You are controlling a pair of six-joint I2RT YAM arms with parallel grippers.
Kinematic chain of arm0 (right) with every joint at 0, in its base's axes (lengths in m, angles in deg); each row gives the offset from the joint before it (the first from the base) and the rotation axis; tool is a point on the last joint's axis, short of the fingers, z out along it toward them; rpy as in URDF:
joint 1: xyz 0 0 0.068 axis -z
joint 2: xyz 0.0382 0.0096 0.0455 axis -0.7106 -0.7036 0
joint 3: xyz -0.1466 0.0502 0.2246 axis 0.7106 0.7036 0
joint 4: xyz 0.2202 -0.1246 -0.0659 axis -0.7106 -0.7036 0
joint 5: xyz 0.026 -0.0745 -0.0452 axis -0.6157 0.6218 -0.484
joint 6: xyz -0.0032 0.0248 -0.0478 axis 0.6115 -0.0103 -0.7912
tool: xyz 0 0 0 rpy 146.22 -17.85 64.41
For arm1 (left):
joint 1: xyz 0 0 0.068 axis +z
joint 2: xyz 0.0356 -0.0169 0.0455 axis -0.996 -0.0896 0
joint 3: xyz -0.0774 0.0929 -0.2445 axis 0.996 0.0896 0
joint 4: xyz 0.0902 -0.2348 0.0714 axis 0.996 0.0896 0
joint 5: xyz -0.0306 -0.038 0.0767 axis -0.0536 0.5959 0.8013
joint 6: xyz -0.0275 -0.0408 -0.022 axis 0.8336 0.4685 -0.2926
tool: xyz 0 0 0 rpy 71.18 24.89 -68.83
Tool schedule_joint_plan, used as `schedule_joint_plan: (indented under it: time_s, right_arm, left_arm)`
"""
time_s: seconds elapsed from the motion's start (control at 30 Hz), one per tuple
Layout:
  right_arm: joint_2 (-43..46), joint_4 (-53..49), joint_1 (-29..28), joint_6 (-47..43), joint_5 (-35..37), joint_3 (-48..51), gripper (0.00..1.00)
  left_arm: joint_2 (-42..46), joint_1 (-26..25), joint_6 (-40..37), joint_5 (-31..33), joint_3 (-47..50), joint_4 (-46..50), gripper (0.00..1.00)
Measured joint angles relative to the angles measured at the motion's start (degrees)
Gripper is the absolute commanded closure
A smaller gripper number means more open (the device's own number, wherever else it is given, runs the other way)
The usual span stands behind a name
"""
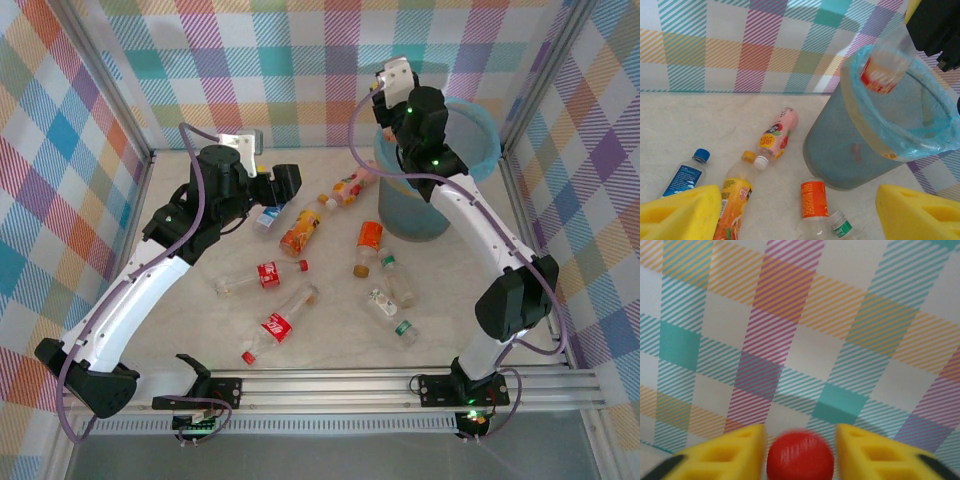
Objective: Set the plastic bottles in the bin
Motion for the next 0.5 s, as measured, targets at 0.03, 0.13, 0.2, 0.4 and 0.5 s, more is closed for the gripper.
schedule_joint_plan:
  time_s: [0.03, 0.13, 0.2, 0.4, 0.5]
  right_arm:
    - [0.0, 0.1, 0.2, 0.4, 0.2, 0.2, 0.46]
    - [0.2, 0.1, 0.3, 1.5, 0.2, 1.0, 0.46]
    - [0.4, -0.4, 0.5, 2.3, 0.0, 1.6, 0.46]
    - [4.2, -7.1, 0.5, 7.5, -4.9, 2.4, 0.46]
    - [8.1, -12.3, 0.2, 11.7, -9.0, 2.4, 0.46]
  left_arm:
    - [0.1, 0.0, 0.0, 0.2, 0.1, 0.0, 0.18]
    - [0.6, 0.0, 0.0, 0.7, 0.9, 0.0, 0.18]
    - [0.8, 0.0, 0.0, 1.0, 1.2, 0.1, 0.18]
    - [1.9, 0.0, 0.0, 1.5, 2.7, 0.6, 0.18]
    - [2.9, 0.0, -0.3, 2.2, 4.1, 1.6, 0.17]
